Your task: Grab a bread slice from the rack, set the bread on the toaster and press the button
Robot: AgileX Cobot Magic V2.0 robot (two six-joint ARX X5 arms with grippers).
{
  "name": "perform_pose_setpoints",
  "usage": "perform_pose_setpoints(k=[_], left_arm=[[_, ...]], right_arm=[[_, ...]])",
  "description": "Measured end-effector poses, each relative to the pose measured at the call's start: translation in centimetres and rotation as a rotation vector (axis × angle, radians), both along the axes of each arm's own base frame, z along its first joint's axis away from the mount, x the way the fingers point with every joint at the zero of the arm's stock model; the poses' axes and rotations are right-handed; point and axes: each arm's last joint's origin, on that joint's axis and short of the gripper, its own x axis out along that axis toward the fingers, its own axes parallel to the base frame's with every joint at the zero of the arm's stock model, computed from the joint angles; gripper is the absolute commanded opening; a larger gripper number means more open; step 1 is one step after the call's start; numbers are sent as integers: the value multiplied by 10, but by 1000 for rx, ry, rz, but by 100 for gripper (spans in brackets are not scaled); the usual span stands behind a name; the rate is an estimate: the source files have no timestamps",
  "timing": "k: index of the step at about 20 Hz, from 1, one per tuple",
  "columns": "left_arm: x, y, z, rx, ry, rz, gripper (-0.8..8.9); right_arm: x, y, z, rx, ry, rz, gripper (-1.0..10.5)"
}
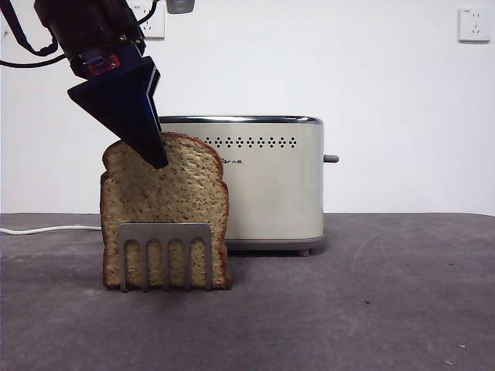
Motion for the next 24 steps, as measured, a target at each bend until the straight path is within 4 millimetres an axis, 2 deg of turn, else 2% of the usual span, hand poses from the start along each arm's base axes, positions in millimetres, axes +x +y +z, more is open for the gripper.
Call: perform_pose_setpoints(k=[10,13,18,24], left_arm=[[-2,1,3,-7,-9,0,-9],[-4,3,14,-10,-14,0,-8],[-10,7,66,-19,-25,1,-8],[-18,13,156,-175,-240,1,-9]], right_arm=[[0,0,0,0,0,1,-12],[0,0,0,0,0,1,-12],[0,0,0,0,0,1,-12],[6,1,-2,-2,24,1,-12]])
